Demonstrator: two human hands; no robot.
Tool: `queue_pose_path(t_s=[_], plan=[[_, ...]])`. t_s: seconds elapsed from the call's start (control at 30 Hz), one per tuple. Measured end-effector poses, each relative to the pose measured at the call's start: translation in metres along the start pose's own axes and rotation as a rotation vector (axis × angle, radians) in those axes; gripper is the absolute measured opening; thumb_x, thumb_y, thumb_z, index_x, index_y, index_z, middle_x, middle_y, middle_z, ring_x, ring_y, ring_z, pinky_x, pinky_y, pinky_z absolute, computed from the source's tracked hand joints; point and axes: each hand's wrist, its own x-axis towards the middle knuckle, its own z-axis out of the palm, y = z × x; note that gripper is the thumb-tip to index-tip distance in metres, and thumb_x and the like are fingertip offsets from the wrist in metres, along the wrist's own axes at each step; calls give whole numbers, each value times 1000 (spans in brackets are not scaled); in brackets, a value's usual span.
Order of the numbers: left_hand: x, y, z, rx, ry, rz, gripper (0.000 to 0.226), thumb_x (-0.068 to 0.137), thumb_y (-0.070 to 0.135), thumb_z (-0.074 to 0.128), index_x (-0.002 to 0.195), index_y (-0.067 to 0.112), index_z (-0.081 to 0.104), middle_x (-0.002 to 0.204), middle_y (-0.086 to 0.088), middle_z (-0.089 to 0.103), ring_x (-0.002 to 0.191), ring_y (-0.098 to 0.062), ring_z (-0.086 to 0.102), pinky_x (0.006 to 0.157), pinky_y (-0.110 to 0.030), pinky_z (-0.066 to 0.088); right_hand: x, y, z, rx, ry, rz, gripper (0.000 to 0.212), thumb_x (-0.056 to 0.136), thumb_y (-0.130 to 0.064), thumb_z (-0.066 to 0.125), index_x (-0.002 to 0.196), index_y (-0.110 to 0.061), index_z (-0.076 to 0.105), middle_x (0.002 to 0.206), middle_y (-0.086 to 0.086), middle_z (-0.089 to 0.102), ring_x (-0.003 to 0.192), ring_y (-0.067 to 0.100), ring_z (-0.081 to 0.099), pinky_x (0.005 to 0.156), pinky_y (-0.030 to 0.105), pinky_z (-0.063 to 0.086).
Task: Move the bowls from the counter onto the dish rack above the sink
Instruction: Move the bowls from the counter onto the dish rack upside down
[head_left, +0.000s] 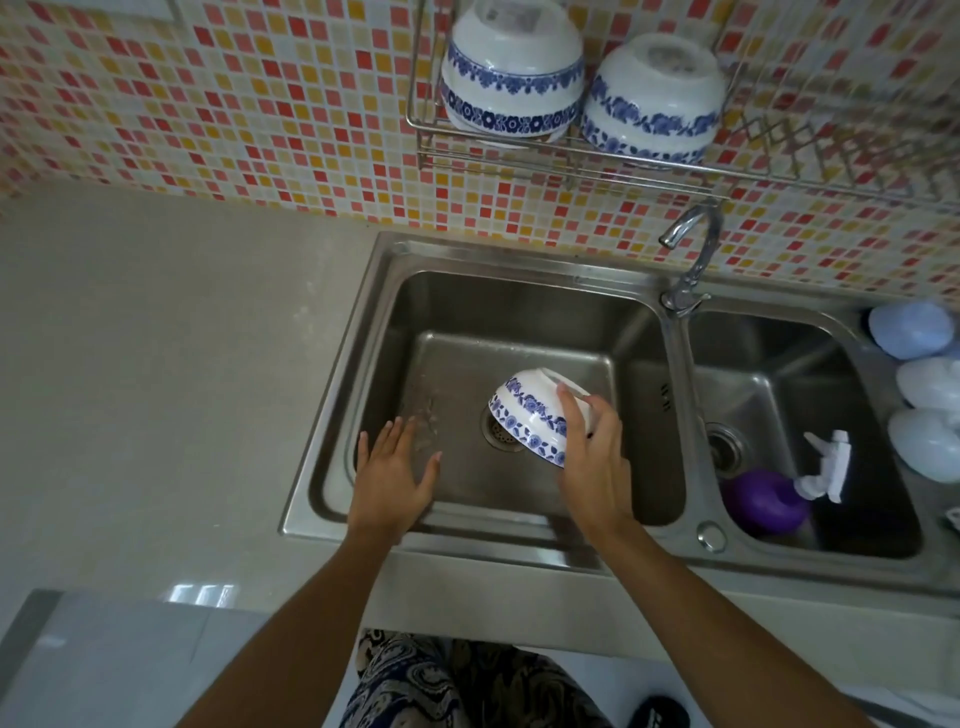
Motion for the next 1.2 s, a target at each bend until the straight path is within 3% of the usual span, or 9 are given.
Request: queue_pose_path(t_s=[0.07, 0.17, 0.27, 0.4, 0.5, 0.67, 0.8, 0.93, 1.2], plan=[[0, -1, 1, 15, -6, 3, 74, 87, 60, 22, 144, 14, 31, 151, -7, 36, 143, -18, 23, 120, -39, 3, -1, -1, 0, -3, -18, 27, 93, 72, 1, 74, 148, -26, 26, 134, 19, 37, 110, 32, 53, 69, 45, 58], [0, -2, -1, 39, -26, 13, 76, 86, 61, 18, 147, 15, 24, 154, -5, 30, 145, -17, 18, 120, -40, 3, 3, -8, -3, 171, -17, 260, 91, 77, 1, 71, 148, -29, 23, 133, 13, 35, 105, 26, 54, 77, 42, 57], [-2, -1, -6, 95, -81, 36, 83, 84, 68, 7, 149, 18, 14, 158, -5, 17, 147, -19, 5, 120, -42, 0, 21, -7, -21, 649, 14, 660, 81, 81, 10, 60, 146, -23, 26, 135, 13, 37, 112, 31, 53, 83, 37, 54], [26, 23, -39, 174, 65, 93, 70, 92, 58, 10, 148, 16, 15, 157, -12, 10, 146, -29, -1, 118, -50, 7, 36, 10, -66, 1472, -95, 988, 70, 78, 12, 42, 137, -25, 40, 137, 8, 42, 116, 42, 48, 67, 56, 58], [73, 72, -91, 144, 226, 230, 61, 97, 48, 19, 149, 16, 10, 157, -13, -1, 146, -30, -7, 117, -48, 1, 41, 11, -107, 1764, -122, 882, 64, 72, 8, 40, 127, -23, 51, 136, 15, 45, 116, 50, 49, 76, 58, 56], [136, 151, -168, 139, 403, 471, 60, 100, 38, 30, 150, 18, 4, 158, -7, -8, 145, -22, -15, 116, -38, -12, 62, 2, -182, 1913, -92, 681, 48, 81, 6, 36, 113, -23, 56, 125, 13, 52, 113, 41, 54, 69, 51, 60], [174, 184, -194, 252, 372, 510, 63, 99, 46, 22, 150, 18, -4, 157, -6, -16, 144, -23, -19, 117, -40, -11, 95, 5, -224, 1918, -45, 586, 37, 82, 0, 45, 116, -11, 56, 133, 18, 50, 114, 42, 55, 71, 58, 58], [199, 202, -203, 322, 311, 498, 66, 98, 52, 12, 149, 16, -10, 152, -4, -25, 138, -21, -28, 115, -39, -14, 128, 8, -250, 1852, 43, 517, 48, 77, -8, 65, 123, -15, 55, 134, 16, 49, 117, 40, 55, 75, 57, 57], [220, 198, -196, 343, 262, 458, 80, 83, 61, -16, 146, 12, -16, 154, -7, -24, 141, -20, -24, 117, -40, -10, 184, 19, -264, 1595, 282, 442, 76, 78, -6, 74, 143, -26, 41, 139, 0, 48, 120, 35, 54, 75, 56, 58]])
